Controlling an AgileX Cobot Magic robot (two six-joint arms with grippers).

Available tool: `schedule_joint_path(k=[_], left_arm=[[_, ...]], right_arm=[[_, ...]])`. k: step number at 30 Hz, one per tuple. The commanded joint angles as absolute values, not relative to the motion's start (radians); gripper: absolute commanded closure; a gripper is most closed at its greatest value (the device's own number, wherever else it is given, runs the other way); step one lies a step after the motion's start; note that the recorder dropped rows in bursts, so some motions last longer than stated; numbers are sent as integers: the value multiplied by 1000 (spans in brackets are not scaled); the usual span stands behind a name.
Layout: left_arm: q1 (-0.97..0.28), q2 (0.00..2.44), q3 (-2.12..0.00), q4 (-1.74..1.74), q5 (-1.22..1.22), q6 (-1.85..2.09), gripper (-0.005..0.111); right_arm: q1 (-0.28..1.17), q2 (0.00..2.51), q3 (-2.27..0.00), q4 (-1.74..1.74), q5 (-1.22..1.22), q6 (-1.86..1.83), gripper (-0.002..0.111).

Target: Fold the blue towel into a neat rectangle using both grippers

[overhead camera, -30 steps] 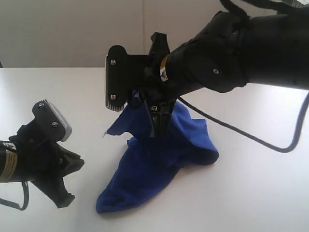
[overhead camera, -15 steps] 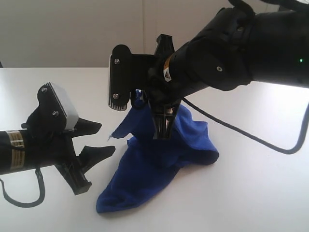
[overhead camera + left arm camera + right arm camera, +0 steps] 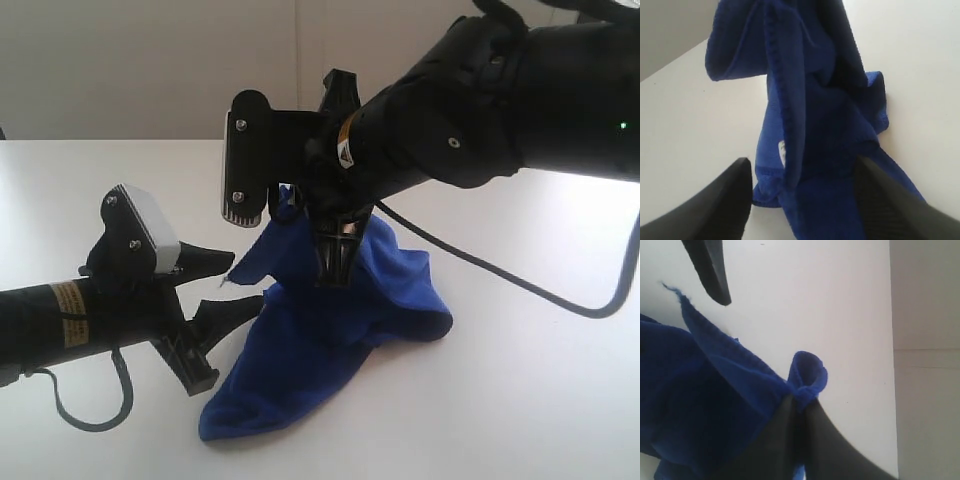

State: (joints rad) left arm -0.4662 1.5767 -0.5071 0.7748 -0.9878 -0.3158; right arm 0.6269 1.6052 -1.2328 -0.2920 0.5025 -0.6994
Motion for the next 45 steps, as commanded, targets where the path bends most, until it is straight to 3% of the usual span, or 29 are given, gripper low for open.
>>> schedule_joint_path(k=[1, 8, 11, 16, 25, 39, 41, 45], left_arm=[[-472, 1596, -544, 760, -1025, -307, 43], [-472, 1613, -599, 763, -1015, -339, 52], [-482, 1618, -609, 766, -1004, -339, 69], [-503, 1618, -620, 785, -865, -337, 107], [-502, 1535, -620, 714, -576, -228, 107], [-502, 1407, -620, 290, -415, 247, 107], [-502, 1407, -620, 290, -417, 252, 107], [-502, 1407, -620, 285, -417, 291, 107]], right_arm=[[628, 1595, -1237, -285, 492, -693, 108], [628, 1595, -1237, -285, 491, -693, 108], [628, 1595, -1237, -285, 491, -693, 108], [628, 1595, -1237, -287, 493, -693, 108], [628, 1595, -1237, -434, 596, -693, 108], [628, 1595, -1237, -673, 681, -453, 108], [628, 1595, -1237, -708, 706, -403, 105], [628, 1595, -1237, -735, 728, -324, 78]])
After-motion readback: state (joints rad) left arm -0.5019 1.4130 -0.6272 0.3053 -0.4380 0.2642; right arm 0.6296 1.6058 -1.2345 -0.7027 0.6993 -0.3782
